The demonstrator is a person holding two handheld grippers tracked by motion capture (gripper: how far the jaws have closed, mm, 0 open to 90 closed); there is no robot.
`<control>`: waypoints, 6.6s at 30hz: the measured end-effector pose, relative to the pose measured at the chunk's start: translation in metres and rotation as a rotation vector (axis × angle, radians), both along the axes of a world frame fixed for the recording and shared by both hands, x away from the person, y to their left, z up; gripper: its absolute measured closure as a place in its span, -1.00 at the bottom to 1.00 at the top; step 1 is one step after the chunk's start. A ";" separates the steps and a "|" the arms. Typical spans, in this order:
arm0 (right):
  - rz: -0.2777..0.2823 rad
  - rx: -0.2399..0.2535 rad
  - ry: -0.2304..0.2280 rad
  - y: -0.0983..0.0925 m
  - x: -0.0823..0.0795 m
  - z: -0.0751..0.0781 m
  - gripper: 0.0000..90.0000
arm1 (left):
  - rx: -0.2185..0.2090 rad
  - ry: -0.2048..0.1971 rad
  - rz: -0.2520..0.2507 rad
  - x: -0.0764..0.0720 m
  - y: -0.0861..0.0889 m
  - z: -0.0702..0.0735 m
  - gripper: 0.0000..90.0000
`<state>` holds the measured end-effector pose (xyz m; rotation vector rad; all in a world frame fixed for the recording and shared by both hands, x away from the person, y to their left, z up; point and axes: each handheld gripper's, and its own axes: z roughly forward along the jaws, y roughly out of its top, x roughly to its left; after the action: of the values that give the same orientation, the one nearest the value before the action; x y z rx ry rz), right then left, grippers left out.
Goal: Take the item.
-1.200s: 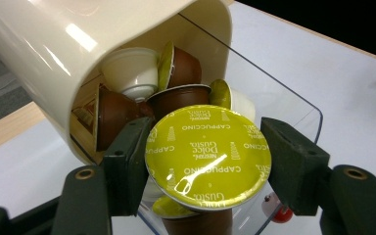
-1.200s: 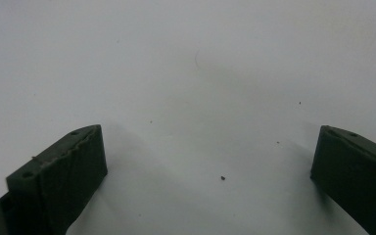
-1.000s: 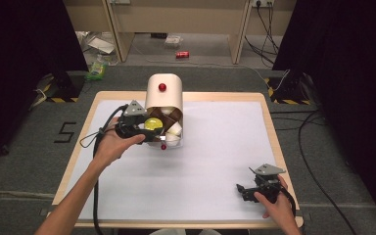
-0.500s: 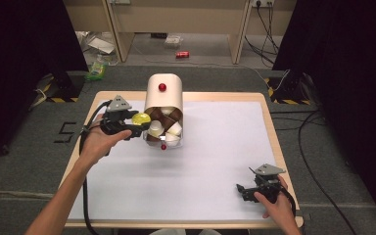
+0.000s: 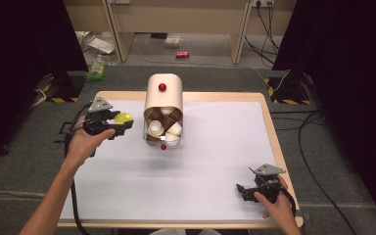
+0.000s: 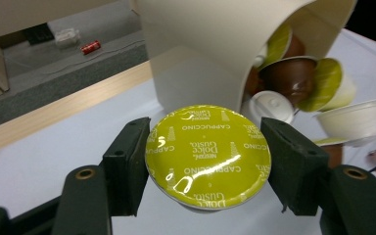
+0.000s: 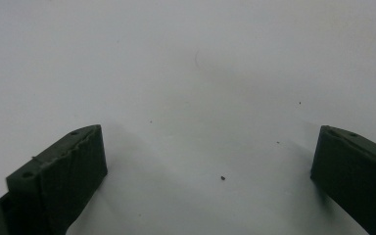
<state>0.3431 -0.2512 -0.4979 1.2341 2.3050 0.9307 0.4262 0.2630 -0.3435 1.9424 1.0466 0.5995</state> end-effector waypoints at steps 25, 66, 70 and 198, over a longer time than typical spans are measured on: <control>-0.002 0.000 0.000 0.000 0.000 0.000 -0.99 | 0.004 0.062 0.098 0.017 0.036 -0.052 -0.16; -0.001 0.000 0.000 0.000 0.000 0.000 -0.99 | 0.023 0.164 0.137 0.045 0.037 -0.121 -0.16; -0.001 0.000 0.000 0.000 0.000 0.000 -0.99 | 0.020 0.162 0.143 0.047 0.037 -0.122 -0.16; -0.001 -0.001 -0.001 0.000 0.000 0.000 -0.99 | -0.017 0.091 0.088 -0.086 0.005 -0.154 -0.63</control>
<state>0.3430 -0.2510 -0.4980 1.2340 2.3031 0.9303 0.3403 0.2679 -0.4978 1.9318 1.1953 0.5530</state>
